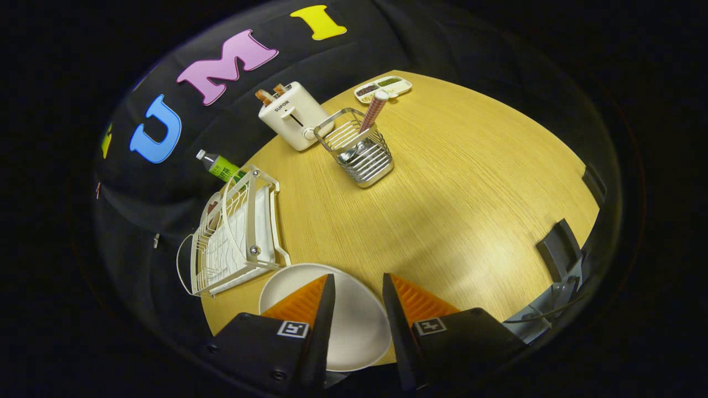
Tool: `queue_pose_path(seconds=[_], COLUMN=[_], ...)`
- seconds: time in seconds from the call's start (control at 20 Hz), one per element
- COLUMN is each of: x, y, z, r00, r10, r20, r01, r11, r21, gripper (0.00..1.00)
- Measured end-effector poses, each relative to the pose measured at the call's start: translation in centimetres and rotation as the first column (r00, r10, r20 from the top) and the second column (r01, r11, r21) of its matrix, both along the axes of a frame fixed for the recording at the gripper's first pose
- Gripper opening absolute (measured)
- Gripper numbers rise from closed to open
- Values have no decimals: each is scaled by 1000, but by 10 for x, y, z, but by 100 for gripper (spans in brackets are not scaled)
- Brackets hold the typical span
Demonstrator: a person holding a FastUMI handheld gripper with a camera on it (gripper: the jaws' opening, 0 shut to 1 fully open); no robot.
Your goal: Take the plate from the dish rack, then take the spoon from the basket and place it into the plate.
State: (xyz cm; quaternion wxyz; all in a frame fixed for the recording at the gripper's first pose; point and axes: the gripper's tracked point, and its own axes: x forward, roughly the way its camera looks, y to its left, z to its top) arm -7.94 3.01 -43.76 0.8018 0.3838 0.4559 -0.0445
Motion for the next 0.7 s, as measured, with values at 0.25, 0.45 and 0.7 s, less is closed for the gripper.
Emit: queue_pose_path(seconds=[0.25, 0.45, 0.7], x=[12, 43, 86], y=[-31, -69, -103], z=[36, 65, 70], r00=[994, 983, 976], r10=[-4, -8, -12], r20=[107, 184, 217], r01=[12, 35, 50], r11=[997, 989, 984], r21=[-74, -143, -170], gripper=[75, 76, 76])
